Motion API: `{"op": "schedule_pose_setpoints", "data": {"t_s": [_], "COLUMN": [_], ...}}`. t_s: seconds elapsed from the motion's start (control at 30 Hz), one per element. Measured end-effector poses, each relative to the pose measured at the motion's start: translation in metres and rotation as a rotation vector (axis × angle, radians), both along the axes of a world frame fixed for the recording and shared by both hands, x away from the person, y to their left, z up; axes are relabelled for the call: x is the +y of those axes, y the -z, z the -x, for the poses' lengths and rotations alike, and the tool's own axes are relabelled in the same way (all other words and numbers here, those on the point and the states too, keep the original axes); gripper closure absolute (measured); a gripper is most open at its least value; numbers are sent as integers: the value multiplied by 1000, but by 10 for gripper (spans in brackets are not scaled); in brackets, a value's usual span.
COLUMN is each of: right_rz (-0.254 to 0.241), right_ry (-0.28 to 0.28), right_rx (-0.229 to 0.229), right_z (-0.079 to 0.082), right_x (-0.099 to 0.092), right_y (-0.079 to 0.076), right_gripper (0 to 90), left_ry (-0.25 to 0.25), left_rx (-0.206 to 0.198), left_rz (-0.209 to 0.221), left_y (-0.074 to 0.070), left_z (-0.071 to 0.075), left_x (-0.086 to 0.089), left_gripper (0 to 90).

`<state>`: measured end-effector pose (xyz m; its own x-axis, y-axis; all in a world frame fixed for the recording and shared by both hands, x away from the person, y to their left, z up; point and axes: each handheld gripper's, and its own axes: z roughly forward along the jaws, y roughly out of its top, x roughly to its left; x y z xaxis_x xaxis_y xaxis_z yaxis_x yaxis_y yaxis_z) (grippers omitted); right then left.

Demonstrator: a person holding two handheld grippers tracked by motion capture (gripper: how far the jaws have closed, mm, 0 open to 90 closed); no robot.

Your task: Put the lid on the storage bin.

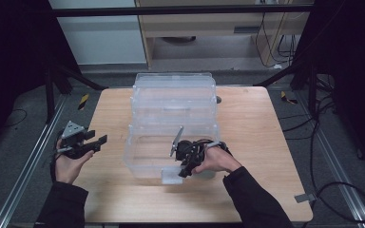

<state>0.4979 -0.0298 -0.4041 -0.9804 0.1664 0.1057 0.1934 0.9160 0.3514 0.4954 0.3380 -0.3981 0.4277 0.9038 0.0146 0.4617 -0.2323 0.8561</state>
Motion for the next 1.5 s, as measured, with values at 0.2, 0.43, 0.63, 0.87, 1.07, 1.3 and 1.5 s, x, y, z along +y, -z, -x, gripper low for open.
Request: {"op": "schedule_pose_setpoints", "data": {"t_s": [0.2, 0.43, 0.63, 0.87, 1.07, 1.3, 1.5], "right_rz": [-5, -6, -5, -5, -3, -7, -10], "right_ry": [-2, -8, -9, -14, -14, -15, -20], "right_rx": [2, -1, 1, -4, -3, -4, -7], "right_z": [0, 0, 0, 0, 0, 1, 1], "right_x": [-1, -1, -2, -1, -2, -2, -2], "right_y": [0, 0, 0, 0, 0, 0, 0], "right_gripper": [657, 657, 657, 657, 657, 657, 658], "left_ry": [49, 127, 187, 282, 341, 390, 444], "left_rx": [-30, -55, -70, -94, -99, -104, -105], "left_rz": [-26, -70, -81, -121, -129, -146, -166], "left_y": [-14, -34, -49, -62, -73, -84, -93], "left_z": [-9, -18, -25, -32, -39, -48, -58], "left_x": [-7, -18, -29, -52, -66, -78, -90], "left_gripper": [427, 423, 426, 434, 443, 447, 453]}}
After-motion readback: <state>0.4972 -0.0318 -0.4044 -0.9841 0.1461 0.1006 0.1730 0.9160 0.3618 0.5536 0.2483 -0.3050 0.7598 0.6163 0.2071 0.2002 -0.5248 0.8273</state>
